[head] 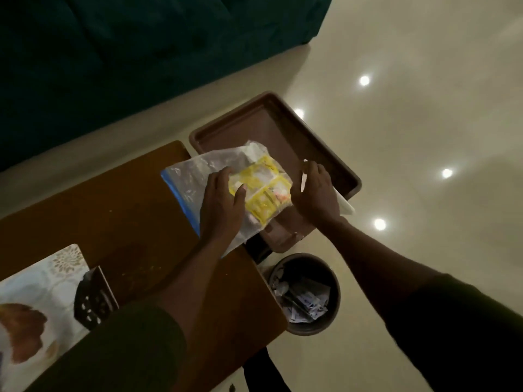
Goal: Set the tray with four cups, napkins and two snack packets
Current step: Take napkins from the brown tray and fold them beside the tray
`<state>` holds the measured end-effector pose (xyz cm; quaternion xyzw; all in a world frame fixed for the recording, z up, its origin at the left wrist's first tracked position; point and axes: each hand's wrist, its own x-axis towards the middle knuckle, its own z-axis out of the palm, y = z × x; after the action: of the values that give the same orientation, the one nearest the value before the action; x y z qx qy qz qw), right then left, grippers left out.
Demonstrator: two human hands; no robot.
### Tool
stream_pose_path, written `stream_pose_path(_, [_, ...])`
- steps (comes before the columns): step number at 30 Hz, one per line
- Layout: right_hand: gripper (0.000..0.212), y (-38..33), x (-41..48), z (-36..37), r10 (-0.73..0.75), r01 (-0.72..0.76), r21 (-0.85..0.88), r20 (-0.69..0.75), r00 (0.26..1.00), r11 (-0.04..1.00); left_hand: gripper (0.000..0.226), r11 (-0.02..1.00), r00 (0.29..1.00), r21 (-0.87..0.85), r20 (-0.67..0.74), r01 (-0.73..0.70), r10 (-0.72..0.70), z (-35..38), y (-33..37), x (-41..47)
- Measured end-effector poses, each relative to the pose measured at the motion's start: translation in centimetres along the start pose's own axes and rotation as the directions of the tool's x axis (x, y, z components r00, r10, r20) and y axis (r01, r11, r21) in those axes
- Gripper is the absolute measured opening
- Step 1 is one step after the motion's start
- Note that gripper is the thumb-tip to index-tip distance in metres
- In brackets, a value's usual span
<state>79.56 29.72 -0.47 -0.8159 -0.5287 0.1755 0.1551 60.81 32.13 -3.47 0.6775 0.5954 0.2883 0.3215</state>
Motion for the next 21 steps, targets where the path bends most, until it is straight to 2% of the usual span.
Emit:
stream_pose_path(7, [0.057,6.7,3.8,-0.5,0.179,-0.154,-0.151,0.171,0.969,0.976,0.041,1.000,0.997,-0.004,0.082,-0.009,0.010,4.1,2.2,0.9])
stream_pose_path(10, [0.061,7.5,4.6,0.2,0.249,-0.217,-0.155,0.230,0.941,0.964,0.040,1.000,0.995,-0.001,0.097,0.001,-0.001,4.5,1.9,0.8])
stream_pose_path(15, [0.057,7.9,5.5,1.2,0.308,-0.271,-0.169,0.255,0.917,0.948,0.037,1.000,0.991,0.022,0.135,0.002,-0.005,4.1,1.1,0.1])
stream_pose_path(18, [0.060,7.9,6.1,1.8,0.299,-0.252,-0.202,0.247,0.922,0.946,0.036,0.999,0.992,0.031,0.124,-0.005,0.002,3.6,0.7,-0.2])
stream_pose_path(21, [0.066,7.9,6.4,2.2,0.347,-0.299,-0.208,0.254,0.903,0.931,0.036,1.000,0.993,0.031,0.116,0.002,-0.005,3.1,0.1,-0.3])
